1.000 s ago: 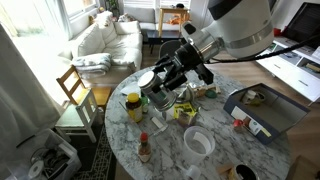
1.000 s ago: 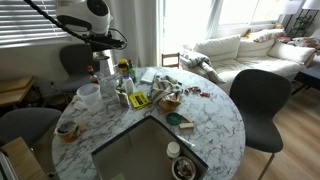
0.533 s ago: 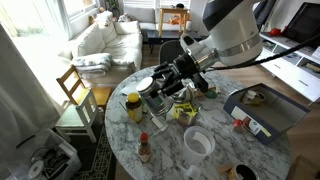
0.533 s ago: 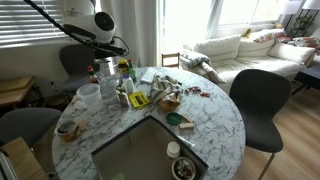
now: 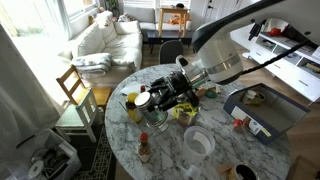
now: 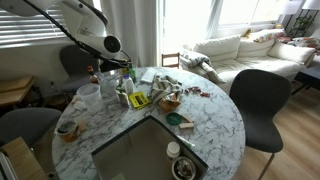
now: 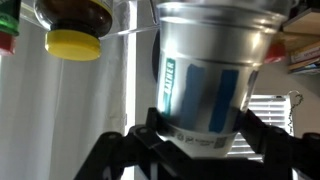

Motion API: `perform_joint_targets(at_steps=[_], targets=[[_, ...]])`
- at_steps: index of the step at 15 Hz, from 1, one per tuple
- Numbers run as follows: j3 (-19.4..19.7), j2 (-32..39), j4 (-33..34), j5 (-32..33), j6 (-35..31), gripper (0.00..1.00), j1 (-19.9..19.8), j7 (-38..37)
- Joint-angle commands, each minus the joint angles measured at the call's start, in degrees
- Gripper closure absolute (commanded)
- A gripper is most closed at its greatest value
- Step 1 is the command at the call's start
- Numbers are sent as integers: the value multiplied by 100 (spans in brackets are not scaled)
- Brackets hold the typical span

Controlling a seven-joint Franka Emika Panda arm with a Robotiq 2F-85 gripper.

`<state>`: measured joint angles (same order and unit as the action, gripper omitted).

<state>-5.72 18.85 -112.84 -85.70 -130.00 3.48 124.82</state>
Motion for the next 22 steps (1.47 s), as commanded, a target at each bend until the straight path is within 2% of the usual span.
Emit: perform_joint_targets(at_steps=[1,5,10,21,22], targets=[[42,492,353,-320,173,44,-6,559],[47,840,618,-485,218,44,-8,787],[55,1136,757,-490,668,44,-42,645],[165,1396,882,-391,996,44,-60,493],[172,1394,880,-399,978,16,-53,493]])
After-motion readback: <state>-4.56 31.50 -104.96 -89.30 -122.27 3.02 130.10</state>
